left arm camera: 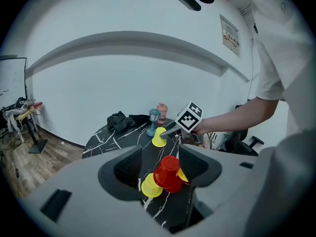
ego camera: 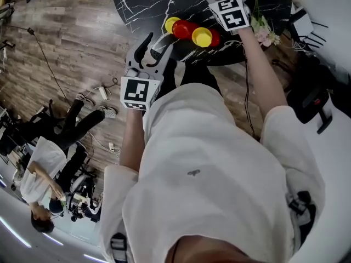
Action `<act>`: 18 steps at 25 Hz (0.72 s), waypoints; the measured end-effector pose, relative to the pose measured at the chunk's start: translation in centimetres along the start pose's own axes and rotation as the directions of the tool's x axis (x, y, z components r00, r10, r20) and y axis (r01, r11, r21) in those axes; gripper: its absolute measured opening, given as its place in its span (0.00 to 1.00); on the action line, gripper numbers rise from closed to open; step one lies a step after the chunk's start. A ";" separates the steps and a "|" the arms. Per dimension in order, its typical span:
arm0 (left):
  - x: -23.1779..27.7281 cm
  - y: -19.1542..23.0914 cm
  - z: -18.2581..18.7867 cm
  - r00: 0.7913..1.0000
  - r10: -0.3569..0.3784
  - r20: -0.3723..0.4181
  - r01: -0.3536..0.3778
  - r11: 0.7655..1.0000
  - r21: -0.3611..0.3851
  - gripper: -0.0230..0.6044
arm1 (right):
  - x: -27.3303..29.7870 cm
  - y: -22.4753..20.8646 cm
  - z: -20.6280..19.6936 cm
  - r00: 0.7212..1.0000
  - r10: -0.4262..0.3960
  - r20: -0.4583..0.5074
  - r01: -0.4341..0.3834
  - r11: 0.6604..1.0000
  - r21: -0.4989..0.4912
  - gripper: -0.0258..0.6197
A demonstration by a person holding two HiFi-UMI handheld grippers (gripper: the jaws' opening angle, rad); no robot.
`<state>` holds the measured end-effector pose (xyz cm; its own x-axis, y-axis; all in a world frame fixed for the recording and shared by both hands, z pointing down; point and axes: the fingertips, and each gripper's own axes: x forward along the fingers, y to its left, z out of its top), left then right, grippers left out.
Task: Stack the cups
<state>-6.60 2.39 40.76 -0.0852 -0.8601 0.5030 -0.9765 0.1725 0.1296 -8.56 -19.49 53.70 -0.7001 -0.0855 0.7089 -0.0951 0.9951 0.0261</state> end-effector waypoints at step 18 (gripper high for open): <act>-0.6 -1.5 0.6 0.997 -0.045 0.066 0.042 0.998 0.046 0.41 | -9.9 5.1 2.9 0.991 0.066 0.113 -0.059 0.996 -0.061 0.38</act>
<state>-5.16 2.37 39.70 -0.0545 -0.8968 0.4390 -0.9873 0.1141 0.1105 -4.20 -13.68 44.77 -0.7801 -0.0251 0.6251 -0.0105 0.9996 0.0271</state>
